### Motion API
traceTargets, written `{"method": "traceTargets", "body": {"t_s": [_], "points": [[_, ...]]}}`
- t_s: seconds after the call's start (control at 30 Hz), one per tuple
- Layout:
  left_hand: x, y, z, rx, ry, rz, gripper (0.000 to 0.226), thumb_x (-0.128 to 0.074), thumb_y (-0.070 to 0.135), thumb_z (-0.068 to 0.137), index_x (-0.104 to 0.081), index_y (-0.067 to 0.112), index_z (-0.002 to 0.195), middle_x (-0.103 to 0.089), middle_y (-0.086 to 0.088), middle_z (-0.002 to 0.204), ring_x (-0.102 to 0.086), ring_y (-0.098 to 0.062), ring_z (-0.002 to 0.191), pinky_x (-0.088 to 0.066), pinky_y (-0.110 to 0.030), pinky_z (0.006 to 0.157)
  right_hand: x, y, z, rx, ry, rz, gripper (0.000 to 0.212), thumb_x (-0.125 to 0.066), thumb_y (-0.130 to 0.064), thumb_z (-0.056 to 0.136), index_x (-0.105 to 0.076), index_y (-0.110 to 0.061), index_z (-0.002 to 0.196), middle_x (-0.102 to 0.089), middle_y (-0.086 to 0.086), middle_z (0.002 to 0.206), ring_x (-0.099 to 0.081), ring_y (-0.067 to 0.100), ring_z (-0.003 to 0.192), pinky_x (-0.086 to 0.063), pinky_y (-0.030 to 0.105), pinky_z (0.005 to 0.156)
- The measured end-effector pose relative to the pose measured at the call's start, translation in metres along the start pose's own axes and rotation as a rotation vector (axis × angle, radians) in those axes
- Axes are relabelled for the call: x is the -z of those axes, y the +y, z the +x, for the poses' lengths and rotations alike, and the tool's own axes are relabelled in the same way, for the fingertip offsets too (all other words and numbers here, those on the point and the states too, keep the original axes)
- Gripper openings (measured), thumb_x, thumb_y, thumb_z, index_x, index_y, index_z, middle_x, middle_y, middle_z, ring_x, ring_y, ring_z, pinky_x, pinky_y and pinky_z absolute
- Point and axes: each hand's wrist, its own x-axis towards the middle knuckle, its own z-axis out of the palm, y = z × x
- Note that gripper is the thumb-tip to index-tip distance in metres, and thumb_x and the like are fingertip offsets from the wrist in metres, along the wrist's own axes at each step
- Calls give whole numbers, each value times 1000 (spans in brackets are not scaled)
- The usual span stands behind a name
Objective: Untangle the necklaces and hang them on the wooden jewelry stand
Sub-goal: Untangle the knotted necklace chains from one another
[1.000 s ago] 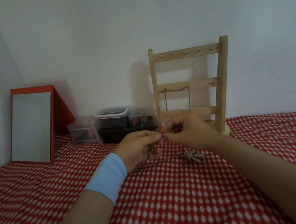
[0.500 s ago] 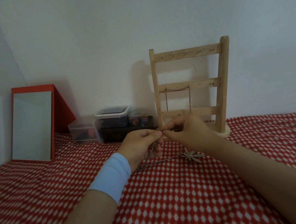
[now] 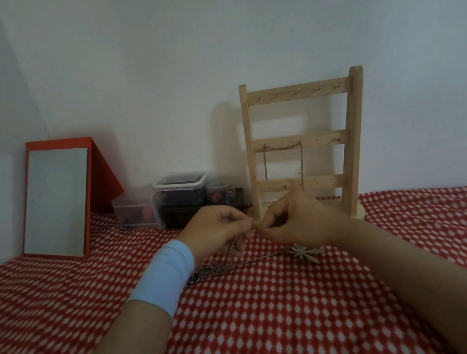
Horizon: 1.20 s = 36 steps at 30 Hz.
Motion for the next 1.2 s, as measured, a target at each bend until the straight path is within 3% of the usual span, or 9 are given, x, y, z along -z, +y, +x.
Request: {"method": "traceTargets", "body": {"t_s": [0.1,0.17,0.37,0.43,0.57,0.77,0.97,1.1,1.2], "points": [[17,12,-12,155,-462,108,23,-62,19,92,-69,11,112,-74,-11,107,-71,-23,99,-54,-38,94,17,-9,-2,-144,-347,-93,12,-75,-29,91,-82,-19,93,-79,-4,83,-70,2,68,-55,17,68],[22,16,-14,187,-557,112,31,-60,21,93,-65,11,121,-72,-10,115,-68,-22,110,-50,-36,101,20,-12,-2,-183,-420,-60,16,-72,-30,93,-82,-17,93,-80,-1,85,-71,5,70,-55,18,68],[19,1,2,-33,-87,510,17,-71,19,87,-74,25,102,-73,9,91,-69,-6,88,-53,-19,84,-8,-11,6,-107,-140,-309,18,-64,-34,98,-78,-28,108,-76,-13,98,-66,-2,81,-49,13,75],[18,-7,4,-1,-86,630,20,-75,23,83,-74,26,103,-70,14,94,-65,-1,89,-52,-21,90,-19,-10,5,-41,-159,-420,20,-66,-37,96,-77,-32,112,-73,-17,106,-59,-6,83,-45,11,76],[12,-14,3,90,-163,731,26,-79,29,78,-73,25,103,-67,12,96,-64,-7,94,-51,-24,92,-29,-9,3,-48,-205,-484,16,-69,-38,94,-79,-29,104,-72,-14,103,-62,2,89,-56,27,86],[13,-14,4,121,-151,730,15,-73,37,83,-74,31,97,-62,22,89,-60,-3,93,-48,-28,97,-11,-10,1,-138,-114,-643,21,-55,-40,102,-71,-29,112,-68,-11,109,-61,8,97,-53,29,91],[6,-7,2,54,-203,575,24,-64,30,92,-68,24,115,-66,16,101,-62,-2,99,-46,-23,99,-3,-9,2,-251,-120,-762,24,-56,-32,100,-73,-27,117,-68,-5,115,-60,12,103,-53,29,93],[3,-12,2,24,-167,487,24,-69,22,89,-69,24,113,-72,10,99,-67,-2,93,-50,-19,93,-13,-11,4,-119,-97,-465,48,-60,-15,92,-60,-30,138,-58,-6,136,-48,12,127,-38,25,103],[3,-15,6,-16,-94,389,22,-70,13,86,-68,24,105,-75,-2,98,-69,-11,93,-51,-19,87,-20,-13,6,-97,-132,-186,52,-63,-11,92,-58,-26,141,-66,-5,130,-60,8,117,-46,19,96]]}}
